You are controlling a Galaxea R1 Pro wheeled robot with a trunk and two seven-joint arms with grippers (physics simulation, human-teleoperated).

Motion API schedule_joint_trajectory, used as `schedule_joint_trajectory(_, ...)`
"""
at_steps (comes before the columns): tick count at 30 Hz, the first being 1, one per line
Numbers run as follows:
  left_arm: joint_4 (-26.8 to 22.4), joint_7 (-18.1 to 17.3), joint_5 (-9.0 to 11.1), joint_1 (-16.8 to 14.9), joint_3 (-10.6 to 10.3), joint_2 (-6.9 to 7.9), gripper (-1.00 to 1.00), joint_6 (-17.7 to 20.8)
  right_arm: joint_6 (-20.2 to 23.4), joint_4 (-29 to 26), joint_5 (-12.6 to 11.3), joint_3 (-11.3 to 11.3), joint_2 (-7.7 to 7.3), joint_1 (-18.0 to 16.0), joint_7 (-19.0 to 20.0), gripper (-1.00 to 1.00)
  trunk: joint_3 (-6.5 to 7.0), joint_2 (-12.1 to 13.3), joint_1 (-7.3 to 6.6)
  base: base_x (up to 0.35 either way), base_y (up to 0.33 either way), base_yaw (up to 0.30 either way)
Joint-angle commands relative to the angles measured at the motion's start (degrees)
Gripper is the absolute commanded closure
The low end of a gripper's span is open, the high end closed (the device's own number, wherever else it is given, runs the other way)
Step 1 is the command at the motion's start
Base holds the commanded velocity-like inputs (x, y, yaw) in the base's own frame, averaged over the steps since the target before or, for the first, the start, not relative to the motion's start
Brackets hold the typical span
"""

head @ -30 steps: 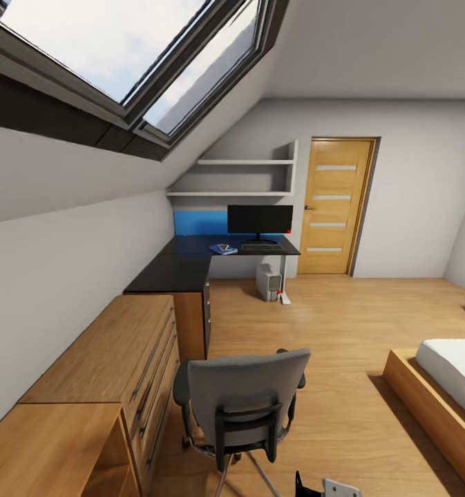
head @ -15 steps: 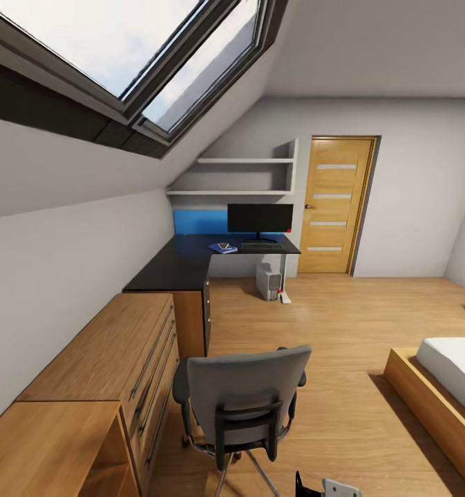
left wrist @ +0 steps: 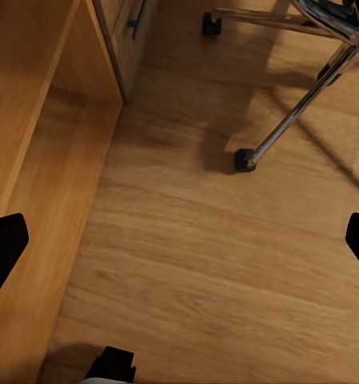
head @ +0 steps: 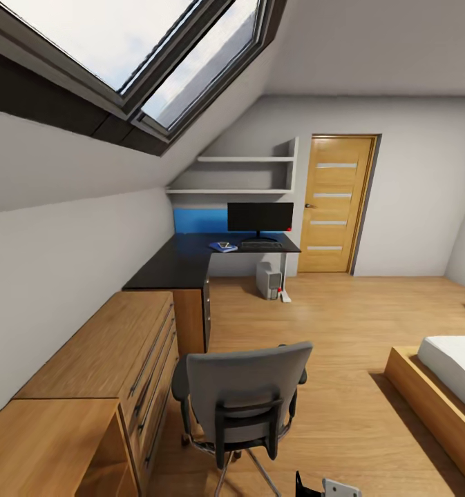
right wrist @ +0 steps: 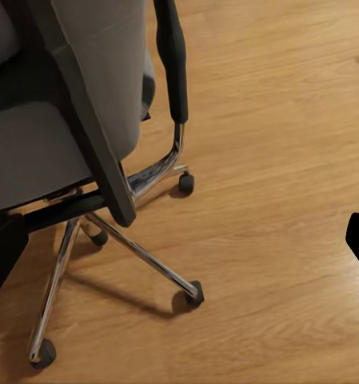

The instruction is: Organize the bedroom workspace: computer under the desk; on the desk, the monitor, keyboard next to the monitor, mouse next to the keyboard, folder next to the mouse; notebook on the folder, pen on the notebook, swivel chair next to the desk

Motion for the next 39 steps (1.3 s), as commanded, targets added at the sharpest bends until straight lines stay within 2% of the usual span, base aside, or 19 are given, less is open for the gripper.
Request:
schedule_joint_trajectory(1, -0.1, 0.0, -0.6, 0.0, 0.3, -0.08, -1.0, 0.2, -0.1, 0.0, -0.2, 0.5, -0.01, 0.0, -0.4, -1.0, -0.27, -0.5, 0.23, 0.0, 0.0, 0.0)
schedule_joint_trajectory(12, -0.1, -0.1, -0.6, 0.0, 0.3, 0.0, -1.0, 0.2, 0.0, 0.8, -0.3, 0.3, -0.24, 0.0, -0.5, -1.0, -2.24, -4.9, 2.65, 0.0, 0.0, 0.0)
schedule_joint_trajectory(25, -0.1, -0.1, -0.6, 0.0, 0.3, 0.01, -1.0, 0.2, 0.3, 8.8, -0.3, 0.3, -0.47, 0.1, -0.7, -1.0, -4.58, -10.1, 5.51, 0.0, 0.0, 0.0)
schedule_joint_trajectory(39, -0.1, -0.1, -0.6, 0.0, 0.3, 0.06, -1.0, 0.2, 0.4, 10.0, -0.3, 0.4, -0.42, 0.9, -0.8, -1.0, -7.09, -15.7, 8.58, 0.0, 0.0, 0.0)
